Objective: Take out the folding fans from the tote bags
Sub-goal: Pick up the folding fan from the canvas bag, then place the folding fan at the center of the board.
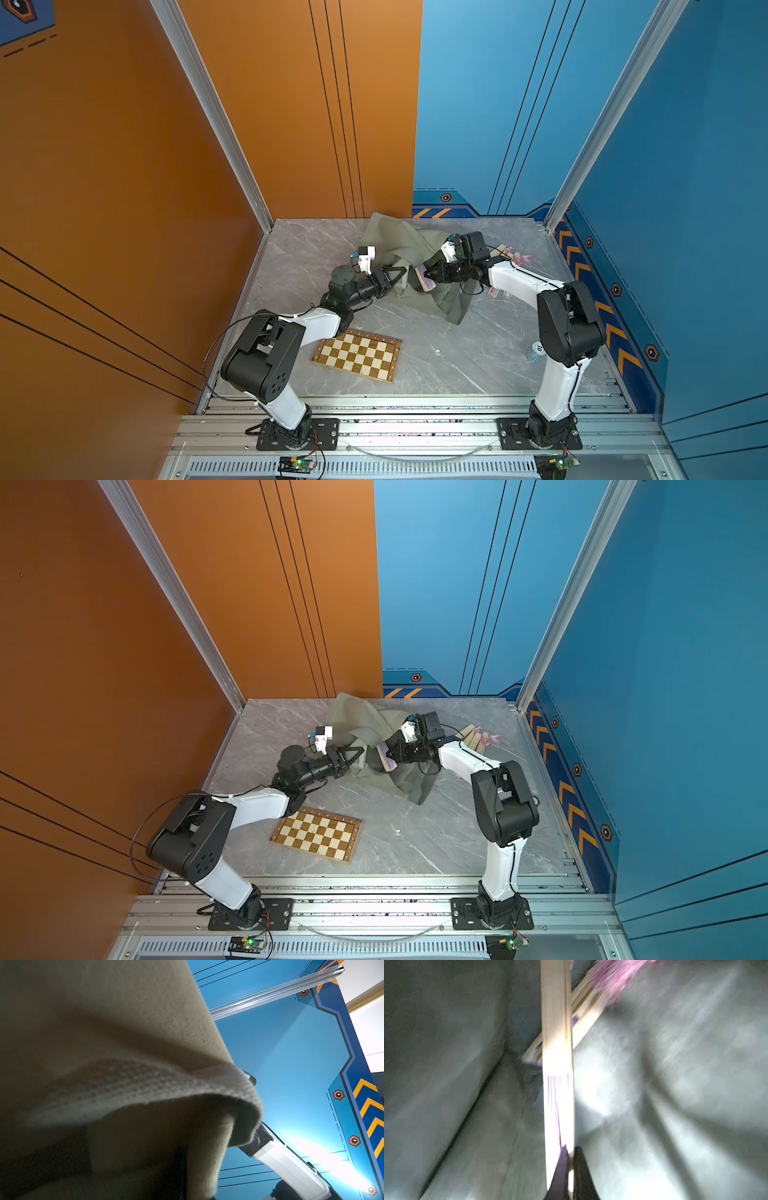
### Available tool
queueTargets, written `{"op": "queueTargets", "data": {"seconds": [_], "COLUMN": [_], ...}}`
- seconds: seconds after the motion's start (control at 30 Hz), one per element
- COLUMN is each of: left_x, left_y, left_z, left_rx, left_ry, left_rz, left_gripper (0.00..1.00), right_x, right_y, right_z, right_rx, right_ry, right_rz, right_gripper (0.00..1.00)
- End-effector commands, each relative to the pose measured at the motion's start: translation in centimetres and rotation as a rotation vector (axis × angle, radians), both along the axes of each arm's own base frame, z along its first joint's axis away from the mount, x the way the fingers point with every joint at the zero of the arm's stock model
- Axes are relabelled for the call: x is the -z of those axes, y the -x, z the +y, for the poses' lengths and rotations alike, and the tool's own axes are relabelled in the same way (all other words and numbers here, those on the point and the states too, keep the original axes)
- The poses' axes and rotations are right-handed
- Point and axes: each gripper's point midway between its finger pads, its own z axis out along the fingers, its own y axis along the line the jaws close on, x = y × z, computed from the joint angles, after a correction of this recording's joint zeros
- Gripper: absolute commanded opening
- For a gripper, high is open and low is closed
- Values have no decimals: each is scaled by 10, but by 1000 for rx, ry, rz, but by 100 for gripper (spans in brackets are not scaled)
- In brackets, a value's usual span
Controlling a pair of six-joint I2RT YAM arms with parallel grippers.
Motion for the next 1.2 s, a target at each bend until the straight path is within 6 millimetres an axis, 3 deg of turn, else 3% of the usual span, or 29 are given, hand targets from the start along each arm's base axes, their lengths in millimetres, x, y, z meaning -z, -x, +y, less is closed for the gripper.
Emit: {"op": "queueTargets", "data": {"seconds": [0.0,0.17,0.27,0.4,0.57,0.7,0.73,0.8,0.93,1.1,1.17], "left_x": [-5,-12,-13,-13,-26,-26,-35,-37,-39,-41,-27], "left_y": [-11,-34,-39,-44,-53,-60,-63,-67,-67,-60,-53], "left_z": [-6,-6,-14,-6,-1,-4,-6,-7,-5,-1,0], "left_rx": [30,28,65,43,39,58,62,63,59,54,58], "left_ry": [-15,42,33,24,37,9,17,22,21,12,-5], "left_rz": [-36,-68,-70,-77,-93,-76,-96,-97,-105,-114,-83], "left_gripper": [0,0,0,0,0,0,0,0,0,0,0], "right_x": [-27,-51,-66,-82,-79,-76,-74,-70,-68,-47,-35], "right_y": [33,61,70,86,117,129,132,139,137,109,93], "right_z": [-10,-38,-62,-95,-125,-146,-151,-166,-199,-245,-256], "right_rx": [-123,-131,-75,11,57,150,172,230,370,534,568], "right_ry": [26,15,67,62,70,57,54,70,103,189,178], "right_rz": [-4,48,30,28,108,150,158,166,150,228,289], "right_gripper": [4,4,4,4,4,4,4,3,1,0,4]}}
